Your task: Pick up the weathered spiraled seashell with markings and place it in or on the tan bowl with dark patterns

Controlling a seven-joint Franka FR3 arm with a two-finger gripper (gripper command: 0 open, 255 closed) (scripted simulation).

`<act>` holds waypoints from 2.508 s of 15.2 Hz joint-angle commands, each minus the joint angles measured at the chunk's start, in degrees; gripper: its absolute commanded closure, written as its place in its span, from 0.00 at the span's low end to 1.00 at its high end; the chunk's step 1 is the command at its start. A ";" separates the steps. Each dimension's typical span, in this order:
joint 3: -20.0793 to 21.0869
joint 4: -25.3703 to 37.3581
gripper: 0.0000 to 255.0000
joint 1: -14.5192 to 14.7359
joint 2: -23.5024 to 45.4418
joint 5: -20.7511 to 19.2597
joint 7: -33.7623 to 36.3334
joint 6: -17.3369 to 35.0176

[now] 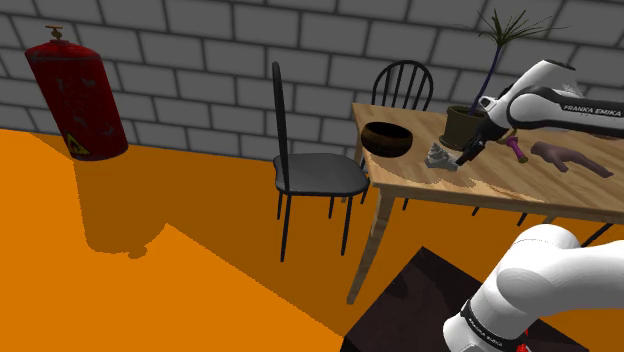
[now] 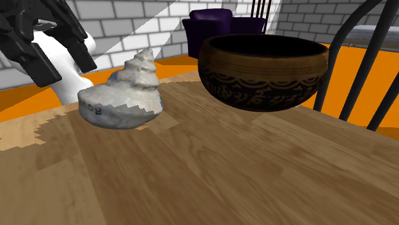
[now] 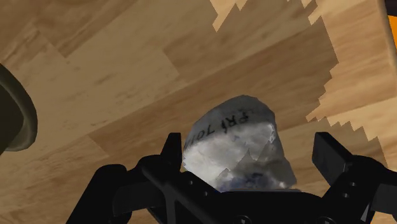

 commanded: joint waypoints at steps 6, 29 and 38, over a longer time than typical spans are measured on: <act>-3.79 -2.50 0.00 1.38 3.48 -1.48 -0.10 6.79; 5.08 -2.39 0.00 0.94 3.77 -2.15 7.72 6.60; 16.06 -0.67 0.00 1.32 8.07 -3.96 19.18 7.91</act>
